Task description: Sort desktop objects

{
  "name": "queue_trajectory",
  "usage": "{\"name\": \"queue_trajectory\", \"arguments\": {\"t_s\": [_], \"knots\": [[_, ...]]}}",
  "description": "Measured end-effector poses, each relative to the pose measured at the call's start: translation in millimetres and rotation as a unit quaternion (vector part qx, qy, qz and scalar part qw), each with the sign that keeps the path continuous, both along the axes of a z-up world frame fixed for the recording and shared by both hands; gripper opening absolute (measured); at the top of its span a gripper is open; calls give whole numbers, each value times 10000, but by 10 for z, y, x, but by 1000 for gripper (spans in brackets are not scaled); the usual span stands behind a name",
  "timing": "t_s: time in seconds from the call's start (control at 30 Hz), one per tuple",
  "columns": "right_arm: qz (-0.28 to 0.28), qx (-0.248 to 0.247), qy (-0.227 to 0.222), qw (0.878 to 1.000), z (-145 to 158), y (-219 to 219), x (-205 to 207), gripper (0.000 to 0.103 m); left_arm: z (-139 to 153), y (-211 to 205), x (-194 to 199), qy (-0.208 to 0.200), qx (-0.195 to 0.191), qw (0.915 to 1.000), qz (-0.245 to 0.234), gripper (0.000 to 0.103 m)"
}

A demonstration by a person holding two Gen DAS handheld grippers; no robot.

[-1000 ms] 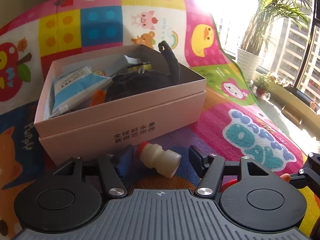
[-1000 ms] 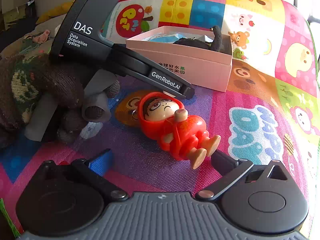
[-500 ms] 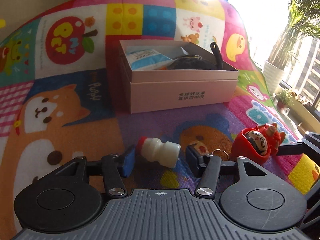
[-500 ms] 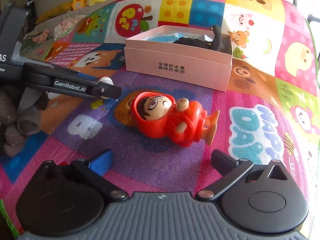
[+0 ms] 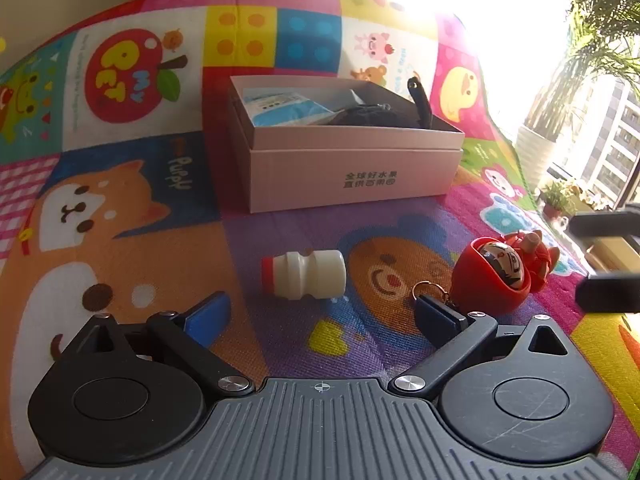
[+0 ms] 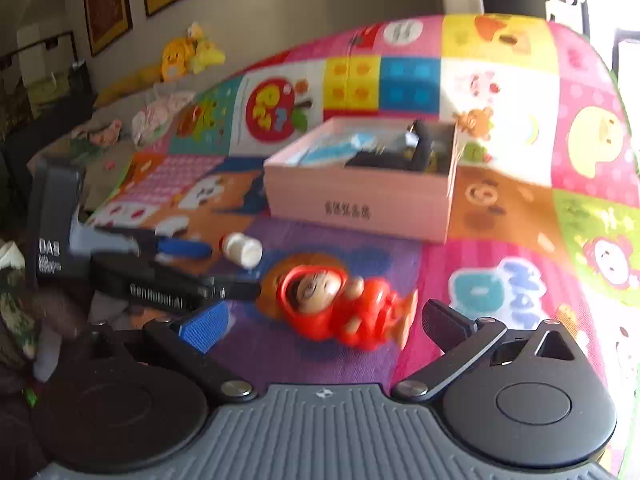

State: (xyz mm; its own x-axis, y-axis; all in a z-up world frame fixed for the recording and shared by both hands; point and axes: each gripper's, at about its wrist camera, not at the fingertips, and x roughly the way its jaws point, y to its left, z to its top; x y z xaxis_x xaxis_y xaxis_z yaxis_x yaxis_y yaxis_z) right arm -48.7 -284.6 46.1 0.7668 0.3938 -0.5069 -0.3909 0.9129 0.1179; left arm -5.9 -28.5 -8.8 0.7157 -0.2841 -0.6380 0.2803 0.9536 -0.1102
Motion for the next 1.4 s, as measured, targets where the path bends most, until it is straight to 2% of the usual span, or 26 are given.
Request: {"name": "queue_trajectory", "arguments": {"t_s": [0.07,0.17,0.23,0.3,0.4,0.5,0.63,0.8,1.0,1.13,1.3,1.33,1.4], "knots": [[-550,-220,-91,9982,59,-60,170,103,-3,-27,-3,-8,87,10000,18,102],[-1241,-632,352,9896,-68,-138,529,103,-9,-8,-4,2,90,9999,129,103],[-1515,-974,488,9824,-212,-146,655,103,-8,34,-3,12,0,9998,214,103],[-1551,-1254,550,9784,-310,-127,684,103,-7,63,-2,15,-77,9996,260,103],[-1188,-1287,670,9823,-367,-124,539,103,-4,81,0,17,-131,9995,293,103],[-576,-1187,836,9877,-357,-57,317,103,-3,80,9,24,-142,9994,317,103],[-269,-1343,639,9885,-299,69,113,103,-4,66,11,26,-97,9994,322,103],[-18,-1060,417,9935,-129,96,13,103,-4,72,9,24,-96,9994,342,103],[866,-1108,114,9900,-90,437,-225,103,24,206,-23,42,-417,9978,513,103],[1289,-920,232,9871,-119,625,-239,103,60,363,-100,45,-650,9957,664,103],[1411,-829,505,9852,-238,844,-137,103,90,551,-113,29,-731,9915,1075,103],[1398,-895,520,9848,-264,880,-127,102,96,572,-110,35,-748,9908,1125,103],[1439,-965,613,9830,-296,904,-107,91,98,597,-107,37,-759,9904,1153,103]]}}
